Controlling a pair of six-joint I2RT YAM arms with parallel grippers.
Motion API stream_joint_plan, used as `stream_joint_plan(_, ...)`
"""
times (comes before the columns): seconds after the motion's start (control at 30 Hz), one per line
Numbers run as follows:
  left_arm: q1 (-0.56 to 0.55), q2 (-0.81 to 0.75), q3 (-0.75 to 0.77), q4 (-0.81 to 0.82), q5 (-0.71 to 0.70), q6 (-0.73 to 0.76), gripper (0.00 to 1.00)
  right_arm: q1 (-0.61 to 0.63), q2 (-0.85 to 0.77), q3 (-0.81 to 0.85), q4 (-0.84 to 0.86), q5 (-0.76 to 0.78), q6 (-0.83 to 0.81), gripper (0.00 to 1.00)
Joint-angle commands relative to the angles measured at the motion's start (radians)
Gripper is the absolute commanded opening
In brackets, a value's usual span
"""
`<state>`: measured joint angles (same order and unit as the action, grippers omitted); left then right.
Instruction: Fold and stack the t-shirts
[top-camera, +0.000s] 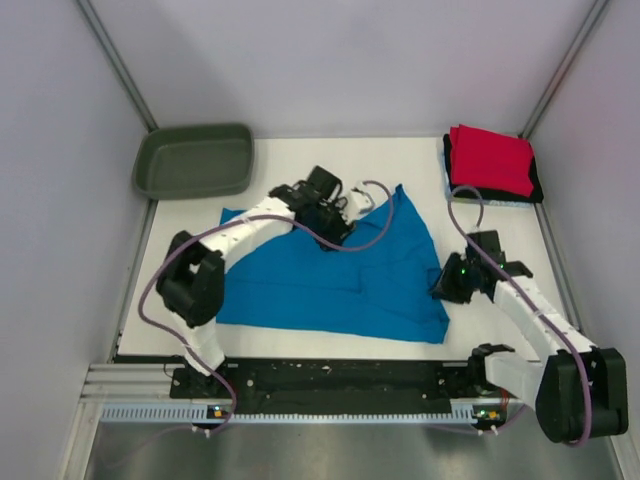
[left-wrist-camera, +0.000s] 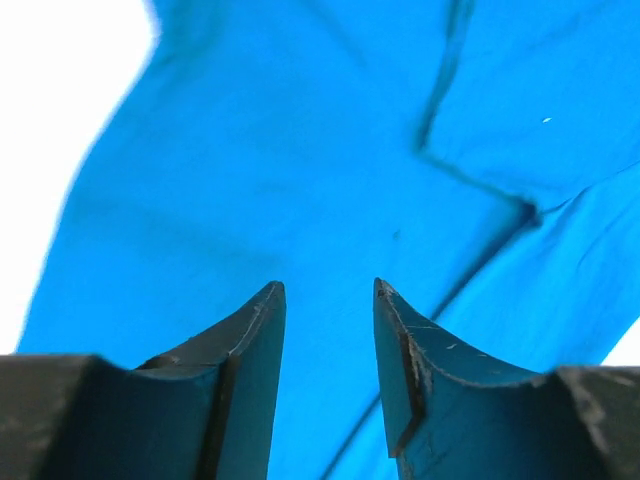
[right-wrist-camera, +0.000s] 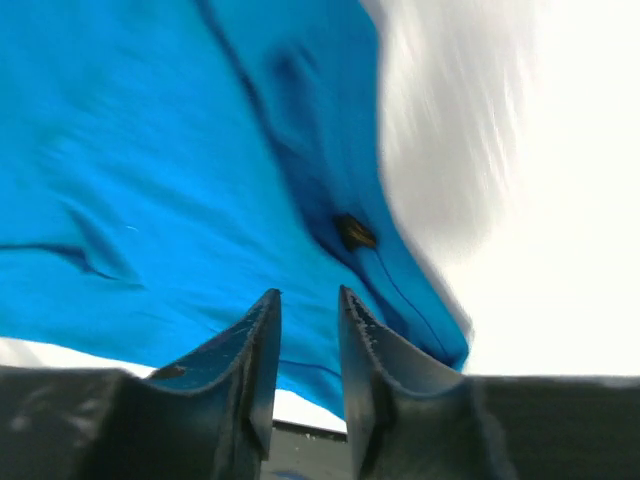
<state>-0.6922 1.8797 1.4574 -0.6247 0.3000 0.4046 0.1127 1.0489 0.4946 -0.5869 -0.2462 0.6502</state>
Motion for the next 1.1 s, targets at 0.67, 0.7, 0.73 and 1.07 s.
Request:
stream_joint_plan(0.67,0.619,-0.134,-0.052,-0.018,-0.053,0.483,0.53,0.019,1.023,1.237,0.137,0.033,-0.233,0.66)
stream_joint_plan(0.7,0.620,-0.129,-0.054,-0.024,-0.080,0.570,0.54,0.022,1.060,1.274,0.133,0.019,-0.228,0.68)
stream_joint_plan(0.73,0.623,-0.123,-0.055,-0.032,-0.105,0.642,0.56,0.025,1.097,1.306,0.128,0.018,-0.219,0.69)
stream_joint_plan(1.07,0.605,0.056,0.119,-0.194,-0.211,1.077,0.62,0.070,1.241,1.421,0.122,0.082,-0.187,0.65)
